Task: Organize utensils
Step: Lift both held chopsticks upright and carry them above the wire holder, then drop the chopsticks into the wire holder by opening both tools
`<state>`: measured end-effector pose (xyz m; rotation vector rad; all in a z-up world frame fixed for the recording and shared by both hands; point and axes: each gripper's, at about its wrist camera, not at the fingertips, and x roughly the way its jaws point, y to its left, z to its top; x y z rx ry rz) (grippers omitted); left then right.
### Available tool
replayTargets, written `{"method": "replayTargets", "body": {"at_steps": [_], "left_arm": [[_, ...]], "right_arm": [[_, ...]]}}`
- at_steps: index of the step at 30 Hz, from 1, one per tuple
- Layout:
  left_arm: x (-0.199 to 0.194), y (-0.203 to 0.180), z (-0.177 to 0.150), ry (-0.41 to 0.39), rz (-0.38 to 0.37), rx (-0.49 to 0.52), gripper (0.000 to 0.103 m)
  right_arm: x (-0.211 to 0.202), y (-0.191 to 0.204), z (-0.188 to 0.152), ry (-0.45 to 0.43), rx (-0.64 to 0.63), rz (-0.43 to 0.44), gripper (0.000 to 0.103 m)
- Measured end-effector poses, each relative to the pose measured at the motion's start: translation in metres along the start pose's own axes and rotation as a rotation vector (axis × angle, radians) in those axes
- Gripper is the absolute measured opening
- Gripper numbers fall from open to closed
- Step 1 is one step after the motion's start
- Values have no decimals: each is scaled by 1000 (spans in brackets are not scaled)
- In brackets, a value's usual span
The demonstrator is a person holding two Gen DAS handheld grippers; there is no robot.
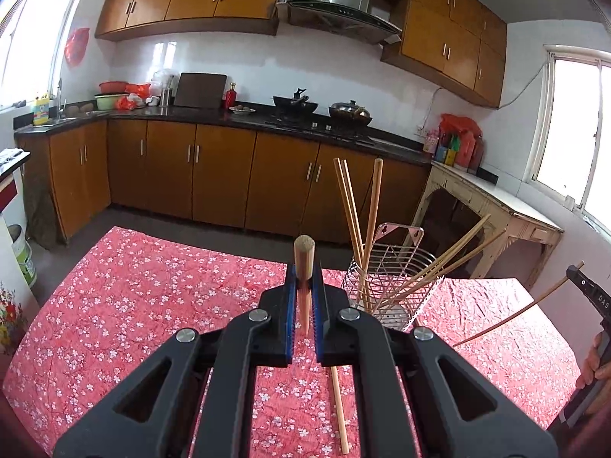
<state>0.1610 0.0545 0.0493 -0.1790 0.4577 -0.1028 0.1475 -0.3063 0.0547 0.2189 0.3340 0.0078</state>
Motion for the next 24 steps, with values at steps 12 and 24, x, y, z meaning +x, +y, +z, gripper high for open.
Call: {"method": "replayTargets", "body": {"at_steps": [12, 24], "left_arm": [[-24, -12, 28, -43, -60, -13, 7], [-37, -73, 101, -246, -64, -18, 7]], "right_arm": [[-28, 9, 37, -48, 45, 142, 8], [-5, 60, 107, -113, 34, 263, 8]]}}
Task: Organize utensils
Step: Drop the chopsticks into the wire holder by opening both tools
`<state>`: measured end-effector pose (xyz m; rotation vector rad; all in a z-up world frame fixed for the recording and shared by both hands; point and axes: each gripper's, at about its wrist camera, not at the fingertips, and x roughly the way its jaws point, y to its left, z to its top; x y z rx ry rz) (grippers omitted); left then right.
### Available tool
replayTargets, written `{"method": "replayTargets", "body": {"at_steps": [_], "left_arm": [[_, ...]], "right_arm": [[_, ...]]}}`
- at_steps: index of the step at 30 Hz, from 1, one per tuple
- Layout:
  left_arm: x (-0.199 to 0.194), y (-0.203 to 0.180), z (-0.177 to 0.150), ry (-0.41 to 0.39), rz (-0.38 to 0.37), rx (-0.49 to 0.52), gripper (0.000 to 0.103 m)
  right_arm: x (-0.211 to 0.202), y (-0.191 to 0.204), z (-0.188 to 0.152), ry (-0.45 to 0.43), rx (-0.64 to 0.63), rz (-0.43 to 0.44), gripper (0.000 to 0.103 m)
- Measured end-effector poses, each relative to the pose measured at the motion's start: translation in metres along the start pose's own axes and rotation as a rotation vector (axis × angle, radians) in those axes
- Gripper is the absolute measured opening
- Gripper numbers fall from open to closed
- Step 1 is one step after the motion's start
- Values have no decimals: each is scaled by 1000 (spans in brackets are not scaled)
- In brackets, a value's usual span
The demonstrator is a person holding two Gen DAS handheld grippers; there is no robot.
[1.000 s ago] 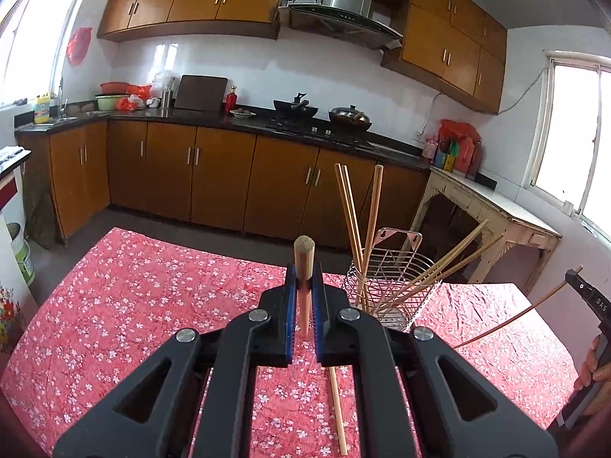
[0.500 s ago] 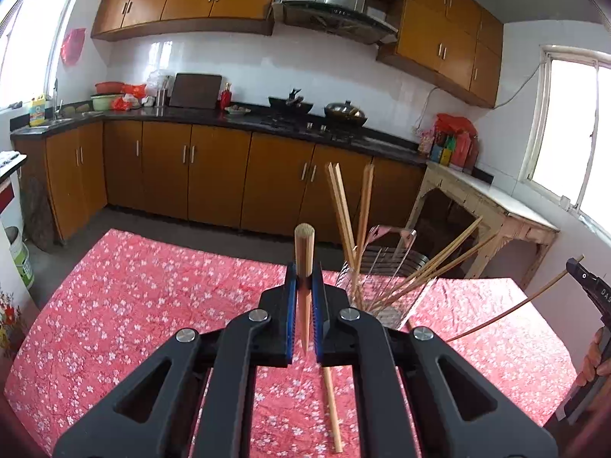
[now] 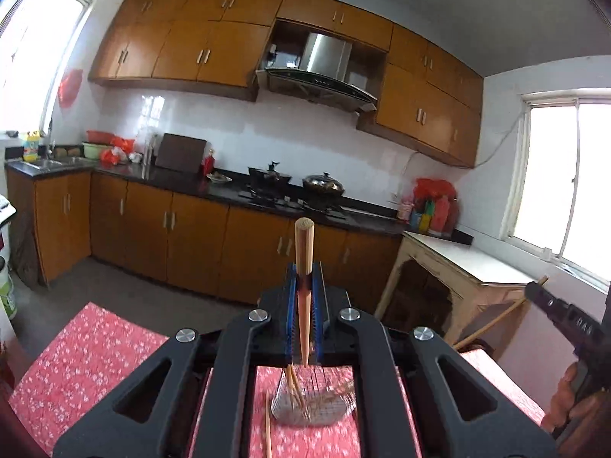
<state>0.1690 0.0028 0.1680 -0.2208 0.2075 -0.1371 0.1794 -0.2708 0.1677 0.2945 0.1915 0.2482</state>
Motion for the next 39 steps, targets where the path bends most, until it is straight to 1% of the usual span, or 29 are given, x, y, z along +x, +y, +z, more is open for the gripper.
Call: {"method": "replayTargets", "body": {"at_steps": [4, 7, 11, 14, 20, 26, 27, 30, 33, 36, 39], "left_arm": [[38, -9, -11, 74, 11, 15, 7], [61, -6, -21, 134, 8, 8, 7], [78, 0, -32, 182, 9, 8, 7], [85, 2, -38, 197, 14, 14, 7], [100, 3, -47, 230, 18, 18, 7], [113, 1, -55, 271, 17, 26, 7], [115, 1, -56, 278, 21, 25, 7], [115, 5, -55, 286, 29, 10, 8], [109, 9, -52, 275, 38, 4, 9], [104, 11, -48, 269, 39, -8, 11], [94, 10, -43, 255, 49, -10, 16]], "right_arm": [[38, 7, -10, 41, -36, -9, 8], [64, 6, -18, 88, -34, -11, 8], [91, 0, -31, 130, -16, -5, 8], [107, -5, -39, 152, -1, -9, 8], [126, -13, -53, 175, 29, -9, 8], [150, -19, -65, 239, 55, -2, 8], [153, -19, -66, 248, 54, -9, 10], [151, -21, -65, 243, 53, -34, 13], [138, -26, -59, 211, 68, -51, 28], [125, -31, -53, 188, 68, -68, 29], [113, -33, -49, 174, 67, -84, 29]]}}
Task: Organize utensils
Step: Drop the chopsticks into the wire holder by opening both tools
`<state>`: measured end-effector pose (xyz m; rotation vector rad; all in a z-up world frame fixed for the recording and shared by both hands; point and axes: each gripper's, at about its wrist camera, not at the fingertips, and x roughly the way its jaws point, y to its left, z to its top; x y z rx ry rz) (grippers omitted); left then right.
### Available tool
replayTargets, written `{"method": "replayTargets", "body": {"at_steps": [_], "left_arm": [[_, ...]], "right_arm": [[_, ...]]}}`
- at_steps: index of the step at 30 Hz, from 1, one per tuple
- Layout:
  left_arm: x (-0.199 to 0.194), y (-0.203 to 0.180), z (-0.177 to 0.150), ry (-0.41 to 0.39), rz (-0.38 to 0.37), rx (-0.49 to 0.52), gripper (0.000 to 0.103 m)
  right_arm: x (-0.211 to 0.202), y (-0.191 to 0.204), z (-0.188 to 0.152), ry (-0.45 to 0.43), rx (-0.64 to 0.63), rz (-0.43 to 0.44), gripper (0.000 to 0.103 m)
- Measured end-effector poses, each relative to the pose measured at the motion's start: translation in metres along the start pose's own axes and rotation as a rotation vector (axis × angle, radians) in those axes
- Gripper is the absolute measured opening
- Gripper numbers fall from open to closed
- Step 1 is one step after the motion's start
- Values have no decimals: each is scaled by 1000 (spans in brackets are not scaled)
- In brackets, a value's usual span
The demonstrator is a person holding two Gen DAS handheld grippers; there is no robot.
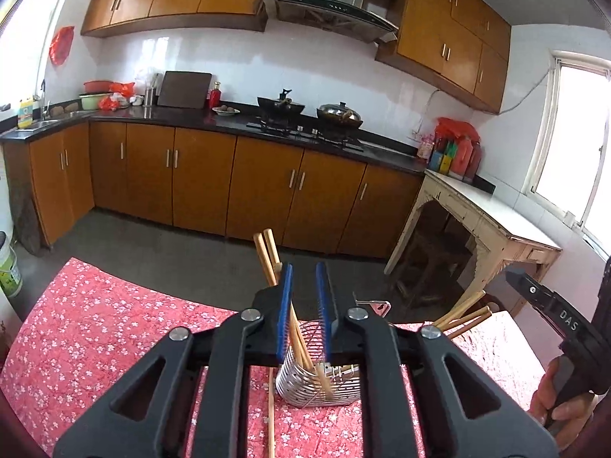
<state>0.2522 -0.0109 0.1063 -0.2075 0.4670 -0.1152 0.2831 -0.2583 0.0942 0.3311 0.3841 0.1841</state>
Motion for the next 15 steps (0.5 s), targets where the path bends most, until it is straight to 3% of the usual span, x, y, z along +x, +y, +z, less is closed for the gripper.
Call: {"method": "replayTargets", "body": {"at_steps": [15], "left_arm": [[-59, 19, -8, -30, 46, -14, 20]], "right_arm": [[-48, -14, -34, 35, -3, -83, 30]]}}
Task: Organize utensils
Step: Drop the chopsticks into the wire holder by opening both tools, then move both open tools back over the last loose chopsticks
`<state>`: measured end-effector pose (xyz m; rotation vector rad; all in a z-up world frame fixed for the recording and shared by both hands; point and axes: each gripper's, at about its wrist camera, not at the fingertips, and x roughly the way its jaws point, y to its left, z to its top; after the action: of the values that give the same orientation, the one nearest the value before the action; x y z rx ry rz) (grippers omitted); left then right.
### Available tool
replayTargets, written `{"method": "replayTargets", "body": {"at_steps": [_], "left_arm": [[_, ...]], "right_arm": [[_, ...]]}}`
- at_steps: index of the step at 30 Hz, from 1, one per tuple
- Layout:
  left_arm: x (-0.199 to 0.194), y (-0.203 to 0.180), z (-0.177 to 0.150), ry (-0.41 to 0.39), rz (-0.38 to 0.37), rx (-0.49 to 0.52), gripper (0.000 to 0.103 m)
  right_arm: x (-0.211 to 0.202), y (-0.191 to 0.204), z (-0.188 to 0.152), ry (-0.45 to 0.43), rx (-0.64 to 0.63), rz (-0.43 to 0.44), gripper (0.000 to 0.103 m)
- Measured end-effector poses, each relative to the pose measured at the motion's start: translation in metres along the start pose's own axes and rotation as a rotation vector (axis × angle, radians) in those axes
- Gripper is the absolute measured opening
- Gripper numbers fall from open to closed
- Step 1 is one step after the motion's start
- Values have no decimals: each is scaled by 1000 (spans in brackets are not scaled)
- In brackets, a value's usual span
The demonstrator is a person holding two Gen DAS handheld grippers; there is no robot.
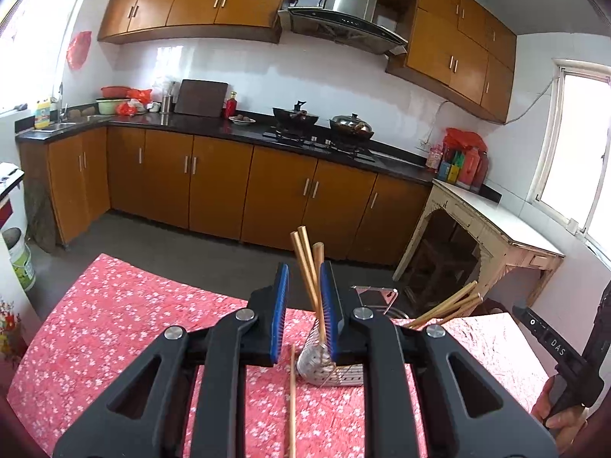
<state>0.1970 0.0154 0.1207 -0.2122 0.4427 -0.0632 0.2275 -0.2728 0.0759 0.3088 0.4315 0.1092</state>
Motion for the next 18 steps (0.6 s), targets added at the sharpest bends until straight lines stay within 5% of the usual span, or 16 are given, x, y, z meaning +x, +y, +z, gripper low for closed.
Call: {"method": "replayTargets", "body": {"at_steps": [9, 18], "left_arm": [[-11, 26, -28, 39, 61, 1, 24], [13, 53, -95, 171, 117, 13, 24]], "right_arm": [[-13, -10, -35, 55, -1, -29, 31], [-6, -29, -93, 182, 2, -63, 32]]}}
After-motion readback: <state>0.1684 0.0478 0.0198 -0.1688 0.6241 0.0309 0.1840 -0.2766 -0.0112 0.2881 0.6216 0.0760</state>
